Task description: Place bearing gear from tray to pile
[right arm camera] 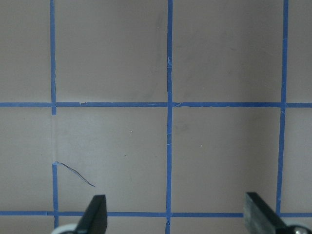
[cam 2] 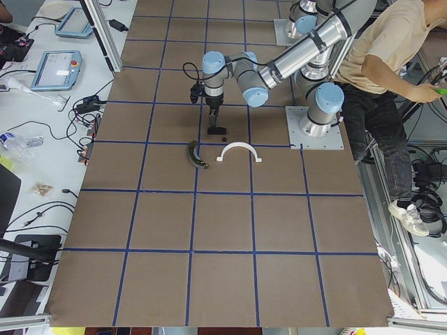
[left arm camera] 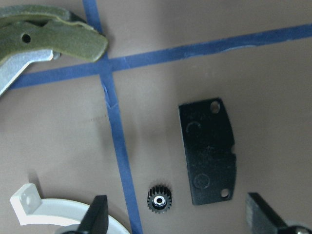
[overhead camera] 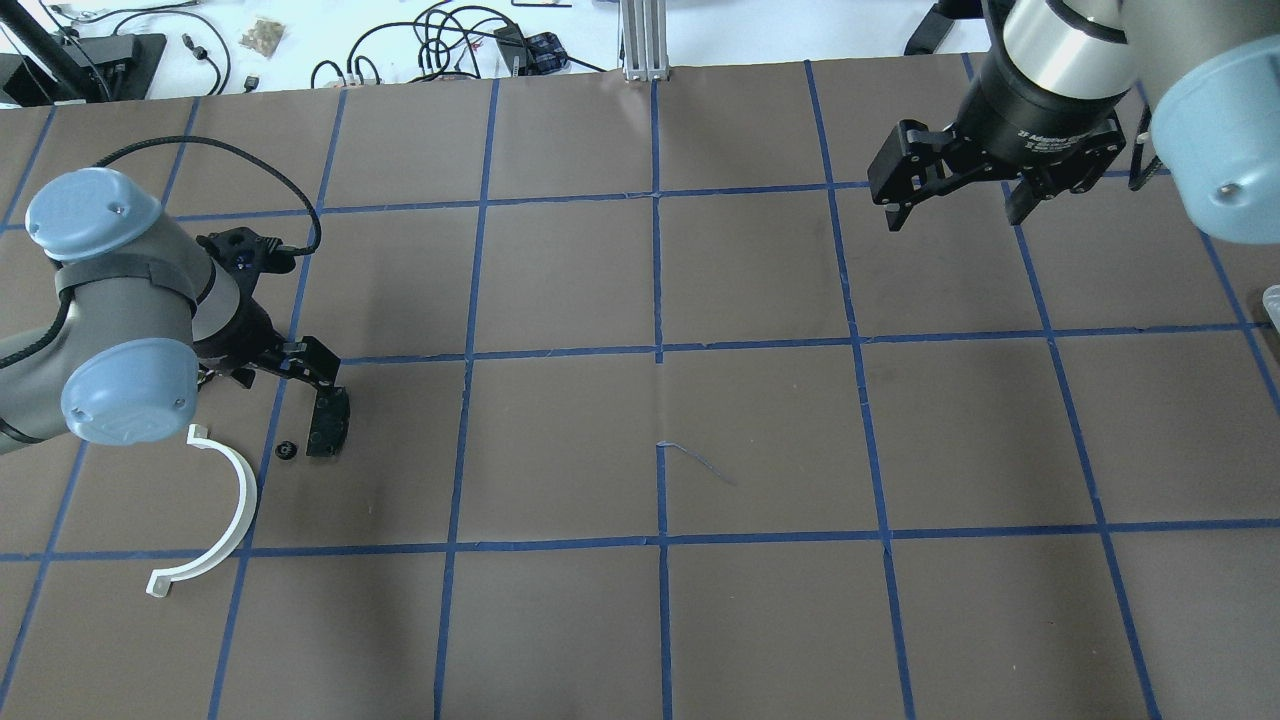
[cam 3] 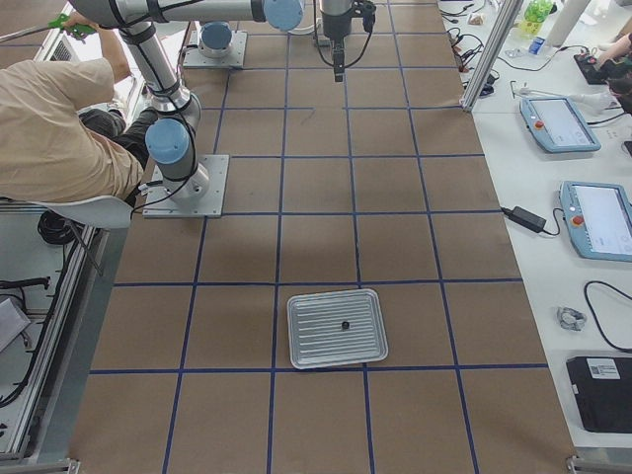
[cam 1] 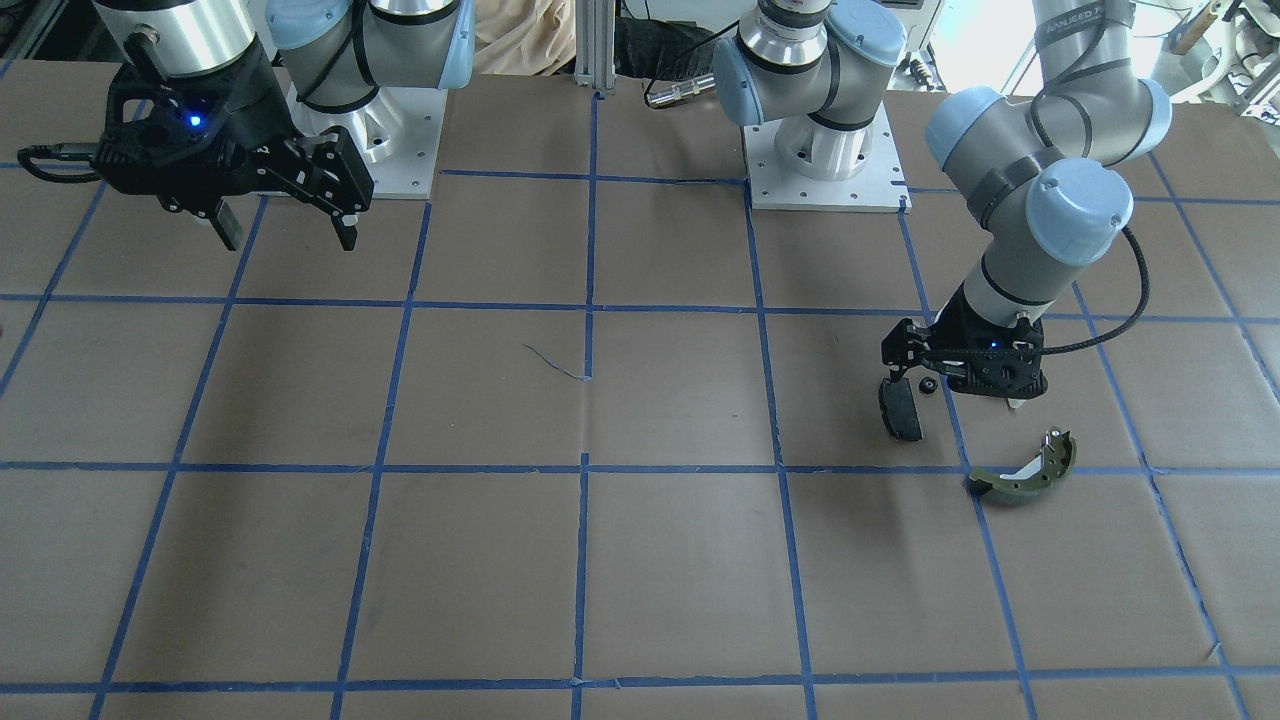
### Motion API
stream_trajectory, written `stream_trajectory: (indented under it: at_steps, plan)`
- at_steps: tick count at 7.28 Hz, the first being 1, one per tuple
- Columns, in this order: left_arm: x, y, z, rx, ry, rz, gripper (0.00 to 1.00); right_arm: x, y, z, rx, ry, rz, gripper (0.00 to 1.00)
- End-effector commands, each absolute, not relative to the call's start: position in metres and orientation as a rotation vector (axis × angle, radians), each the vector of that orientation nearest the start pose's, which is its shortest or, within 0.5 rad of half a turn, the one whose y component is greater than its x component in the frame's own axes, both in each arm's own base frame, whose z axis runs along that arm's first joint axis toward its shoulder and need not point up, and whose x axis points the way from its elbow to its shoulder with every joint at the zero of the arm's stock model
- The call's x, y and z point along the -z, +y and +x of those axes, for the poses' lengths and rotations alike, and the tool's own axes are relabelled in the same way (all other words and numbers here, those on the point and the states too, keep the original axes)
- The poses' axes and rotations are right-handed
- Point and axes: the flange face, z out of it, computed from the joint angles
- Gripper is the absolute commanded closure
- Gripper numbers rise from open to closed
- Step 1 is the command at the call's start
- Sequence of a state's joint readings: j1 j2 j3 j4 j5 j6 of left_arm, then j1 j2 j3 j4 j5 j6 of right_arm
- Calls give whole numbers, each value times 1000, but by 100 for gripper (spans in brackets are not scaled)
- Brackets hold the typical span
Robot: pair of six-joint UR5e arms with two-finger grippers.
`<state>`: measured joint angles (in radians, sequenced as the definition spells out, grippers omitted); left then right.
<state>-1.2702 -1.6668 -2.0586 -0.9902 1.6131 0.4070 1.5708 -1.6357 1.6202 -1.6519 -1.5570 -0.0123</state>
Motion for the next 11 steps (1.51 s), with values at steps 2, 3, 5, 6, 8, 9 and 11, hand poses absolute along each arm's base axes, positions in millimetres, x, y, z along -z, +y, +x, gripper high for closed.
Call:
stream_trajectory:
  at_steps: [2, 3, 5, 6, 8, 9, 11]
  plan:
    - [-341, -507, -41, -114, 3103, 27, 0, -502, -472, 135, 146, 3125, -20, 0]
    - [-357, -509, -47, -107, 3105, -42, 0, -500, -473, 135, 144, 3125, -18, 0]
    - [-395, -510, -93, -69, 3098, 3, 0, -499, -472, 137, 142, 3125, -27, 0]
    - [-417, -512, -120, -67, 3092, -109, 0, -499, -472, 138, 139, 3125, -30, 0]
    - [-458, -498, -159, -71, 3093, -39, 0, -499, -472, 137, 142, 3126, -30, 0]
    - [-465, -489, -171, -48, 3102, 10, 0, -499, -473, 137, 139, 3126, -30, 0]
    - [-475, -486, -175, -15, 3105, 29, 0, -503, -472, 137, 153, 3126, -30, 0]
